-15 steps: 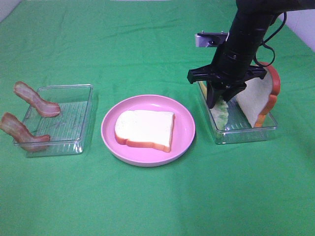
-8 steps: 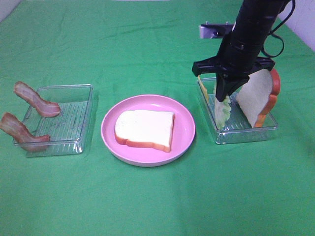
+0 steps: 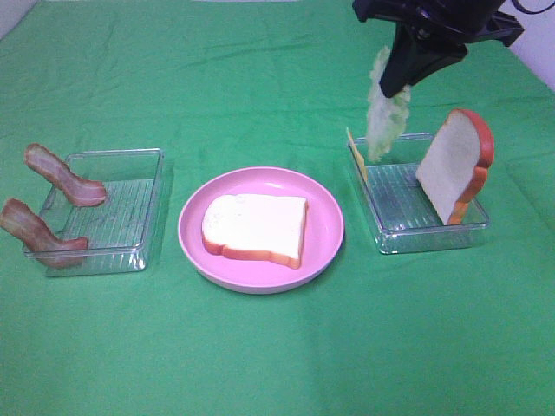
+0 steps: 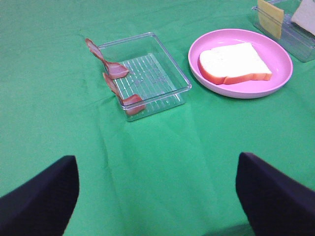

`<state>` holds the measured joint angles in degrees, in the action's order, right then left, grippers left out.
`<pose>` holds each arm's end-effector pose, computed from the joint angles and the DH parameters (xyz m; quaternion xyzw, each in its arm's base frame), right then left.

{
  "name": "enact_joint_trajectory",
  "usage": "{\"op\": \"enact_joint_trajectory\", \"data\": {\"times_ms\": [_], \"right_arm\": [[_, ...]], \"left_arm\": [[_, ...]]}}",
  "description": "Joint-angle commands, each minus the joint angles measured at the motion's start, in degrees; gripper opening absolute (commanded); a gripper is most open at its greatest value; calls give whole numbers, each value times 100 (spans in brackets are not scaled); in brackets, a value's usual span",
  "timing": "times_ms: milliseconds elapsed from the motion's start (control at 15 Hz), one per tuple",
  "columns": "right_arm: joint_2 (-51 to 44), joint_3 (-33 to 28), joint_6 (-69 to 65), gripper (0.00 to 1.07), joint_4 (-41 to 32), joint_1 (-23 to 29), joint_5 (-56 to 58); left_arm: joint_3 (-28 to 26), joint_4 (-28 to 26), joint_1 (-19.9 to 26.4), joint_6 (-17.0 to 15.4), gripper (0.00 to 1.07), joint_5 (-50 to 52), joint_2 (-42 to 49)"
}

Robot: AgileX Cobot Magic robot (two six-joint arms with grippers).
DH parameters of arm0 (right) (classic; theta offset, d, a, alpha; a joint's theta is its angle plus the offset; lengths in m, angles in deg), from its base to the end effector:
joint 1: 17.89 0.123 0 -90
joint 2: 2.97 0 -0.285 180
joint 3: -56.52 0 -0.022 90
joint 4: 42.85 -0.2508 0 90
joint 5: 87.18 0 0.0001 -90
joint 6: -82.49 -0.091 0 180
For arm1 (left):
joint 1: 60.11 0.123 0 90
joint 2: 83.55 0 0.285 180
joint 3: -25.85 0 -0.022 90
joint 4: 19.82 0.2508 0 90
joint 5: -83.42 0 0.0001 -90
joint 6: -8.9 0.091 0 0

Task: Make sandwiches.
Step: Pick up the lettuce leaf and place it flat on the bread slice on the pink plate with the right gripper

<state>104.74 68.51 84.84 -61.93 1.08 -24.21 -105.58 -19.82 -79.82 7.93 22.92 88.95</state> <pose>0.3430 0.1460 0.3110 -0.1334 0.9611 0.1837 0.1574 -0.0051 0.0018 0.2777 0.1385 0.8393 -0.0944 0.5172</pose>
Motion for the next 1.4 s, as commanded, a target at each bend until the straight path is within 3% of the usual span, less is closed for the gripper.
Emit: {"op": "enact_joint_trajectory", "data": {"times_ms": [67,133,467,867,1133,1400], "right_arm": [[46,-46,573,0,-1049,6,-178],[103,-212,1140,0,-2023,6,-327],[384,-453,2567,0,-4160,86,-619],[1261,-453,2710,0,-4326,825,-1375],[2023,-453,2727,0,-4687,871,-1490],[2223,-453,2510,0,-4057,848,-1536]], "left_arm": [[6,0,-29,23,82,63,120],[6,0,-29,23,82,63,120],[6,0,-29,23,81,63,120],[6,0,-29,23,81,63,120],[6,0,-29,23,81,63,120],[6,0,-29,23,80,63,120]]}}
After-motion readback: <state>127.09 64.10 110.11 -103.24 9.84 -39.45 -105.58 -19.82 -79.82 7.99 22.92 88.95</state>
